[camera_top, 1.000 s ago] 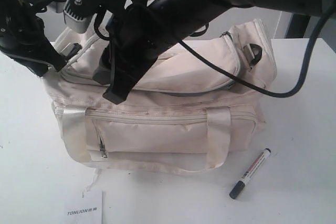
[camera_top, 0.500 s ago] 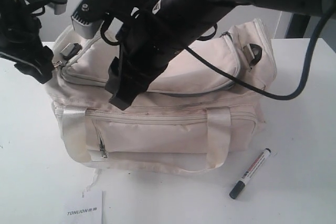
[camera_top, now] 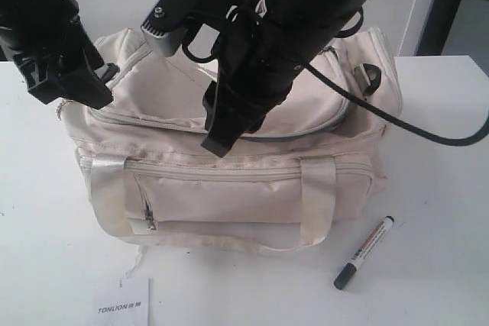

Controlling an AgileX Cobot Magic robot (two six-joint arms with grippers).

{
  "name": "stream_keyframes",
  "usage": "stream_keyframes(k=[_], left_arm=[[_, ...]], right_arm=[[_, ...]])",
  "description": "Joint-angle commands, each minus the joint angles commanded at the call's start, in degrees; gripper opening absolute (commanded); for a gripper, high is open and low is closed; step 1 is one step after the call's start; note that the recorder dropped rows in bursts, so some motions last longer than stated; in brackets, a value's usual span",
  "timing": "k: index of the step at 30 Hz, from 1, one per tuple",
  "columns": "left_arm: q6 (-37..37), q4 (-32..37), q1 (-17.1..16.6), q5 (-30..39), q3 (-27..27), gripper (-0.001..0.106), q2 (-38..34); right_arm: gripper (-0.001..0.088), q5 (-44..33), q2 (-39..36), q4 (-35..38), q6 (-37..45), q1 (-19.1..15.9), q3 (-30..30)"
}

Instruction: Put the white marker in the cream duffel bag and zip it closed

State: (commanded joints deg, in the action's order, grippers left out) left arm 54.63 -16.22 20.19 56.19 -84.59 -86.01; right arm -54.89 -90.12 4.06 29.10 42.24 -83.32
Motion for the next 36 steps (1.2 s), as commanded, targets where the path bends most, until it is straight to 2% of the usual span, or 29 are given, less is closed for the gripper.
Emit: stream_keyframes(k=[3, 8, 12, 15, 26, 30, 36], left_arm=[[4.3, 0.2, 2.1, -1.0, 0.0, 0.066, -1.8], [5.8, 3.1, 4.5, -1.3, 0.0, 0.066, -4.7], [6.9, 3.4, 4.5, -2.7, 0.0, 0.063, -7.7], [6.9, 3.7, 4.5, -6.7, 0.0, 0.061, -7.7], [5.2, 4.8, 4.5, -14.0, 0.0, 0.060, -6.6], [5.2, 4.8, 4.5, -14.1, 0.0, 0.047, -6.7], [5.2, 4.6, 4.5, -11.1, 0.0, 0.011, -6.7]], right_arm=[[0.0433, -1.0, 0.3, 0.0, -0.9, 0.0, 0.0], [0.0433, -1.7, 0.3, -0.2, -0.9, 0.0, 0.1], [0.0433, -1.7, 0.3, -0.2, -0.9, 0.0, 0.1], [0.0433, -1.5, 0.3, -0.2, -0.9, 0.0, 0.1], [0.0433, -1.2, 0.3, -0.2, -0.9, 0.0, 0.1], [0.0433, -1.2, 0.3, -0.2, -0.9, 0.0, 0.1], [0.0433, -1.2, 0.3, -0.2, -0.9, 0.0, 0.1]])
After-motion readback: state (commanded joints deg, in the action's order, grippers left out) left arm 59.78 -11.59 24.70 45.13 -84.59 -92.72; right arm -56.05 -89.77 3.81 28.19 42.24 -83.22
